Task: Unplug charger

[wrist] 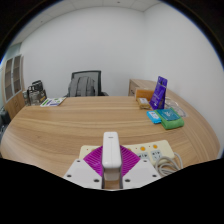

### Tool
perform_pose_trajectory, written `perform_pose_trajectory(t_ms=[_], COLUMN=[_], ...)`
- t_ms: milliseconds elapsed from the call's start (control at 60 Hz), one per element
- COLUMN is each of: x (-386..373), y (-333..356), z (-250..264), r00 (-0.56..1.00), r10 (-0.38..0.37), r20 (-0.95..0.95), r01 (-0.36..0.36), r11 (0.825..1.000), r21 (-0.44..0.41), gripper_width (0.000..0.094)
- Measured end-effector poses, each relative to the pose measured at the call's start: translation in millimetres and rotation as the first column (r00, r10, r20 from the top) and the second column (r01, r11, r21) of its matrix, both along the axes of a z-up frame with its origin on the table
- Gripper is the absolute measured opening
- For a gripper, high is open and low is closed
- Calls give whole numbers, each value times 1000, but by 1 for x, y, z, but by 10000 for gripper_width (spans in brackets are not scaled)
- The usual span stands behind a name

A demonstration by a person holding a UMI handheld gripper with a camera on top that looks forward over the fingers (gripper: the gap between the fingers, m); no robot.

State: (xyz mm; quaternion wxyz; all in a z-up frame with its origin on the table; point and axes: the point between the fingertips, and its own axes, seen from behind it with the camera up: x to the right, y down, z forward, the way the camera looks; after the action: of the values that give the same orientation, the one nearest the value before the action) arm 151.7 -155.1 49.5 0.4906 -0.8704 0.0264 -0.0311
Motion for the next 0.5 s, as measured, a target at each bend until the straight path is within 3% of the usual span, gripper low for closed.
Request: perform_pose_trajectory(t_ms=[83,133,200,300,417,500], x=[0,4,7,2,53,92], y=[3,10,21,33,43,44], z=[6,61,151,248,278,265], r00=[1000,1000,994,999,999,999], r10=[2,3,1,45,30,13], r20=[-1,12,113,11,-35,-37], r01=[-2,-4,-37,-45,-11,4], r11=[1000,992,948,904,893,908], r21=[0,126,315,426,450,419], gripper_width=[188,186,185,185,186,189])
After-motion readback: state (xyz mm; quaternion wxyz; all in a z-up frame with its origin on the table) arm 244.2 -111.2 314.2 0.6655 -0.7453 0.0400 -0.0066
